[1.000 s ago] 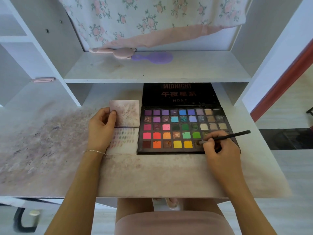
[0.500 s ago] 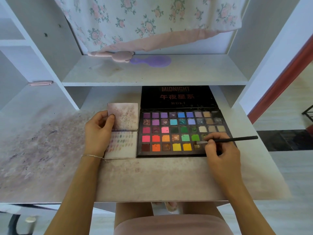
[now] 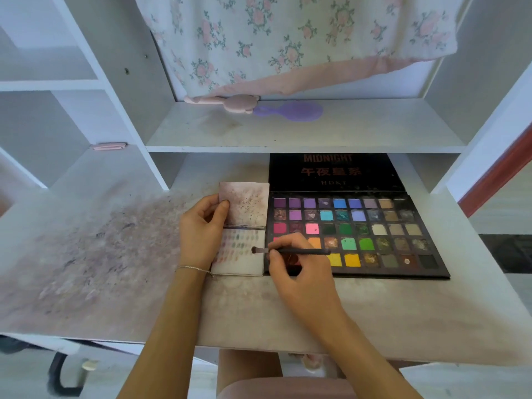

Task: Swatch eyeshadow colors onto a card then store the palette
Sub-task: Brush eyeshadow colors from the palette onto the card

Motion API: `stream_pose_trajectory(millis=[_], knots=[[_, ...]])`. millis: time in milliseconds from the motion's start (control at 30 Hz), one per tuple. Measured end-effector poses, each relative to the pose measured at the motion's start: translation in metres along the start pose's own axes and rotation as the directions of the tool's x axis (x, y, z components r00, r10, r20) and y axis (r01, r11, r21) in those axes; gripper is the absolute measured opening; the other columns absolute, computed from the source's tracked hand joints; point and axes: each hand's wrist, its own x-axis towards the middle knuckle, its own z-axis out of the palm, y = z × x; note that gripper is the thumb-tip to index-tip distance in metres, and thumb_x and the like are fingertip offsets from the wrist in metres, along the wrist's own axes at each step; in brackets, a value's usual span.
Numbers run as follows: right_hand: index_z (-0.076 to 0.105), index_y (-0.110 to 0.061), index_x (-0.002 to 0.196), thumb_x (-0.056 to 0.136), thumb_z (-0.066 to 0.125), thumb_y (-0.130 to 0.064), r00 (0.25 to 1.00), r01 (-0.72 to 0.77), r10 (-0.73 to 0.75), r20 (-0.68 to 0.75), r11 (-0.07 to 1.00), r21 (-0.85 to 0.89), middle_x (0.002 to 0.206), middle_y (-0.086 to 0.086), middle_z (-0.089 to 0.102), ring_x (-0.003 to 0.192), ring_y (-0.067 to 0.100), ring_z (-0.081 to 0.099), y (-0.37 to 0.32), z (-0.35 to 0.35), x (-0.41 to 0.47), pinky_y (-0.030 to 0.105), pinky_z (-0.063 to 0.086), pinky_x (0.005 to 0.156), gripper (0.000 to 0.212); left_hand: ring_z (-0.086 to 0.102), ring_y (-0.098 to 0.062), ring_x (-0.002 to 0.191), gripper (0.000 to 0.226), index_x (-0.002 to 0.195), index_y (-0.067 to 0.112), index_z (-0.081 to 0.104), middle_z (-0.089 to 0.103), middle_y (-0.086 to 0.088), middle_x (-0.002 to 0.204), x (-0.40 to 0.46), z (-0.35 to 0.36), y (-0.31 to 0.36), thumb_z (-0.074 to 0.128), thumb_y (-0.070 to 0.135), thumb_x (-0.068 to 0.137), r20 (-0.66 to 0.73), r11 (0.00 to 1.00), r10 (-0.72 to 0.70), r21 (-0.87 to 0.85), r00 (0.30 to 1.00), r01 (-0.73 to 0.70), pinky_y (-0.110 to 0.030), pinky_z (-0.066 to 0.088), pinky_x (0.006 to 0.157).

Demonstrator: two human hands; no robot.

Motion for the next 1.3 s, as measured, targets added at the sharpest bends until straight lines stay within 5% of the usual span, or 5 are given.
stream_pose_trajectory(millis=[100, 333, 833, 1300], knots=[[0.057, -0.020, 0.086, 0.085, 0.056, -0.012, 0.999, -0.004, 0.006, 0.032, 0.999, -0.035, 0.079, -0.005, 0.060, 0.077, 0.011, 0.056, 0.000, 0.010, 0.001, 0.029, 0.049, 0.069, 0.009, 0.061, 0.011, 0.073, 0.020, 0.090, 0.026, 0.062, 0.064, 0.016, 0.084, 0.000, 0.000, 0.000, 0.054, 0.008, 0.090, 0.016, 1.000, 0.007, 0.018, 1.000, -0.008, -0.005, 0.047, 0.064], [0.058, -0.018, 0.085, 0.084, 0.058, -0.012, 0.998, -0.022, 0.026, 0.052, 0.996, -0.084, 0.077, 0.001, 0.063, 0.073, 0.014, 0.058, -0.001, 0.013, 0.004, 0.033, 0.051, 0.068, 0.006, 0.061, 0.011, 0.075, 0.022, 0.088, 0.029, 0.061, 0.063, 0.017, 0.085, 0.000, 0.000, -0.001, 0.053, 0.008, 0.090, 0.029, 1.000, 0.017, 0.023, 0.999, -0.018, -0.006, 0.048, 0.066], [0.059, -0.018, 0.088, 0.085, 0.057, -0.016, 0.995, -0.011, 0.030, 0.099, 0.983, -0.185, 0.085, -0.003, 0.060, 0.079, 0.008, 0.056, 0.002, 0.016, 0.003, 0.019, 0.050, 0.069, 0.004, 0.062, 0.010, 0.076, 0.019, 0.094, 0.025, 0.062, 0.064, 0.015, 0.086, 0.000, 0.000, -0.001, 0.053, 0.009, 0.090, 0.030, 1.000, -0.004, 0.012, 1.000, 0.004, -0.008, 0.049, 0.068], [0.059, -0.018, 0.091, 0.086, 0.056, -0.017, 0.995, -0.012, 0.031, 0.096, 0.980, -0.197, 0.087, -0.003, 0.059, 0.080, 0.008, 0.055, 0.004, 0.017, 0.004, 0.028, 0.052, 0.072, 0.006, 0.063, 0.004, 0.080, 0.019, 0.097, 0.024, 0.062, 0.065, 0.015, 0.087, 0.000, 0.000, -0.001, 0.053, 0.009, 0.091, 0.034, 1.000, -0.014, 0.015, 0.999, 0.013, -0.009, 0.050, 0.069]])
